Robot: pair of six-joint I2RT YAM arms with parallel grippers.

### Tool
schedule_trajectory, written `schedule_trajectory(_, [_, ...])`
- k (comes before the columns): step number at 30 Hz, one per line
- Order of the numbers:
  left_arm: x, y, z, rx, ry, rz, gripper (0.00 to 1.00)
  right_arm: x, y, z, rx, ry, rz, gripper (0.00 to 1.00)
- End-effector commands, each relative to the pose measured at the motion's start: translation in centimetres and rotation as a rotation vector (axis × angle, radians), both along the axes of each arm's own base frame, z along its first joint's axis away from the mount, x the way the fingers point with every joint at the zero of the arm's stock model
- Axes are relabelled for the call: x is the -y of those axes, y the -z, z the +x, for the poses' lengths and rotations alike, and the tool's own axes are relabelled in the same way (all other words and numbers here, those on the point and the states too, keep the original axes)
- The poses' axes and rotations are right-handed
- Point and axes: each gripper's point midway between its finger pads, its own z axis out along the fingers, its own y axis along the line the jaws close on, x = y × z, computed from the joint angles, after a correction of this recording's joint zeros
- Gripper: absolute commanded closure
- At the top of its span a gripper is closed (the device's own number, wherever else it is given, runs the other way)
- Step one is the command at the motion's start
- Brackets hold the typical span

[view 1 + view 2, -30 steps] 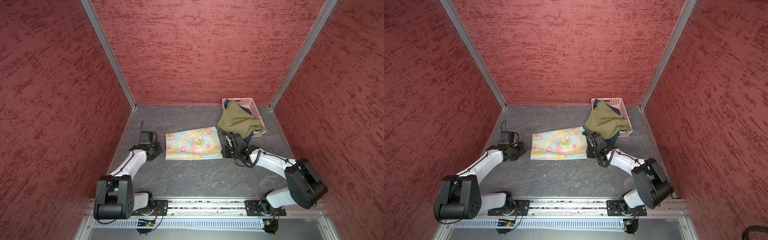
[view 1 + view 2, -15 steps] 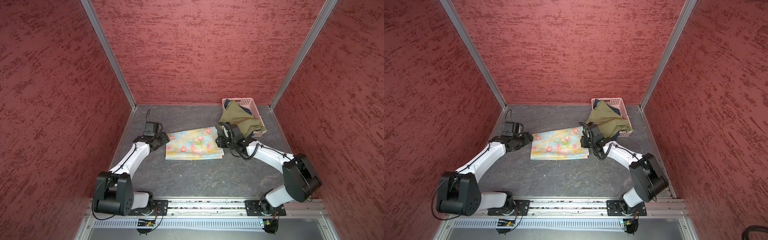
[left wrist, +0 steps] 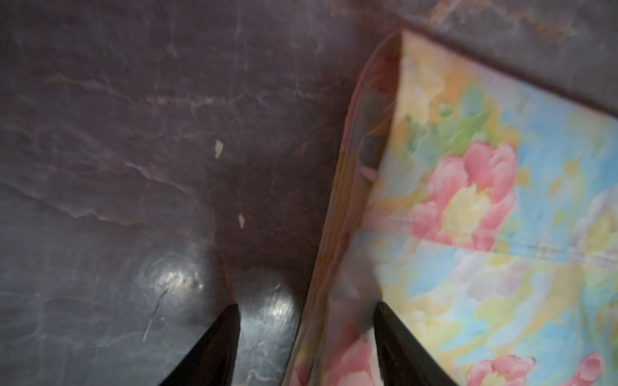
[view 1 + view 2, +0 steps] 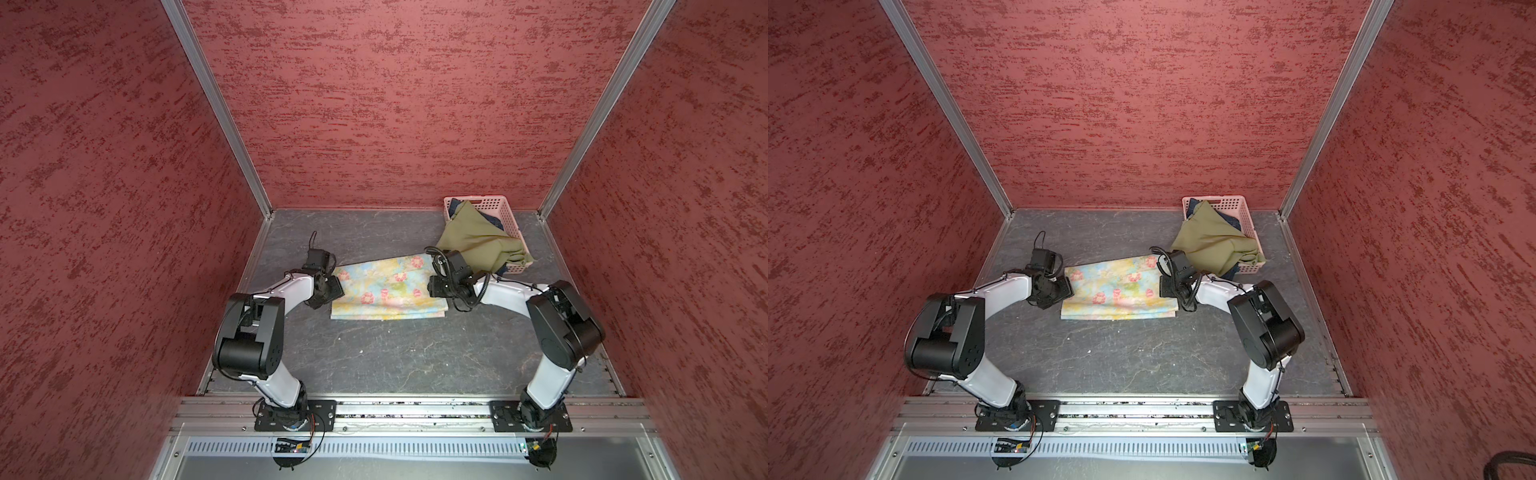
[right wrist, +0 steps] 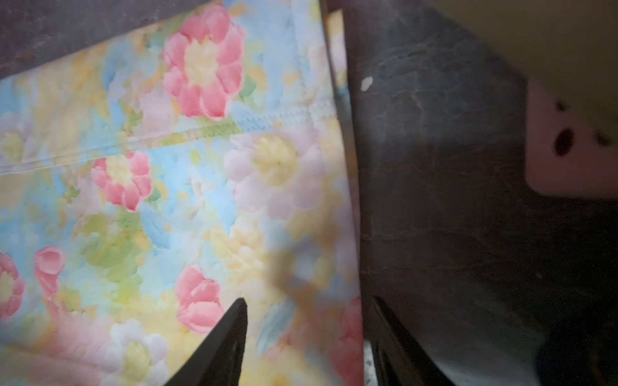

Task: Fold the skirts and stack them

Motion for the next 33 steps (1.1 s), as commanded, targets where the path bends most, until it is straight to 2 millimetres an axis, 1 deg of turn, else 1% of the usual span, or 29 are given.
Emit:
schedule_trajectory(1, [-0.2, 0.7, 0.5, -0.004, 0.013, 0.021, 0.36, 0.3, -0.2, 1.4, 0.024, 0.029, 0.016, 0.40])
schedule_trajectory(4, [0.3, 1.0, 0.6, -0.007, 0.018, -0.010, 0.37, 0.5, 0.6, 1.3, 0.008, 0.030, 0.022, 0.40])
schedule_trajectory(7, [0.9, 1.5, 0.3, -0.019, 0.016, -0.074, 0.40, 0.7, 1.4, 1.0, -0.010, 0.034, 0.035, 0.40])
schedule_trajectory(10, [1.0, 2.3, -0.6, -0.045, -0.009, -0.147, 0.45, 0.9, 2.0, 0.6, -0.031, 0.037, 0.051, 0.40])
schedule_trajectory(14, [0.9, 2.4, -1.9, -0.076, -0.027, -0.202, 0.49, 1.3, 2.7, 0.0, -0.054, 0.044, 0.051, 0.40])
schedule_trajectory(19, [1.0, 2.5, -3.1, -0.114, -0.017, -0.219, 0.49, 1.4, 3.2, -0.4, -0.076, 0.056, 0.065, 0.40])
schedule_trajectory(25, [1.2, 2.5, -3.0, -0.129, -0.003, -0.229, 0.50, 1.0, 3.7, -0.8, -0.119, 0.083, 0.109, 0.41])
schedule_trajectory(31, [1.5, 2.7, -3.4, -0.184, 0.022, -0.190, 0.51, 1.0, 3.3, -1.1, -0.134, 0.094, 0.119, 0.41])
schedule_trajectory(33, [1.3, 2.8, -3.4, -0.198, 0.024, -0.171, 0.53, 1.0, 3.2, -1.1, -0.137, 0.094, 0.118, 0.41])
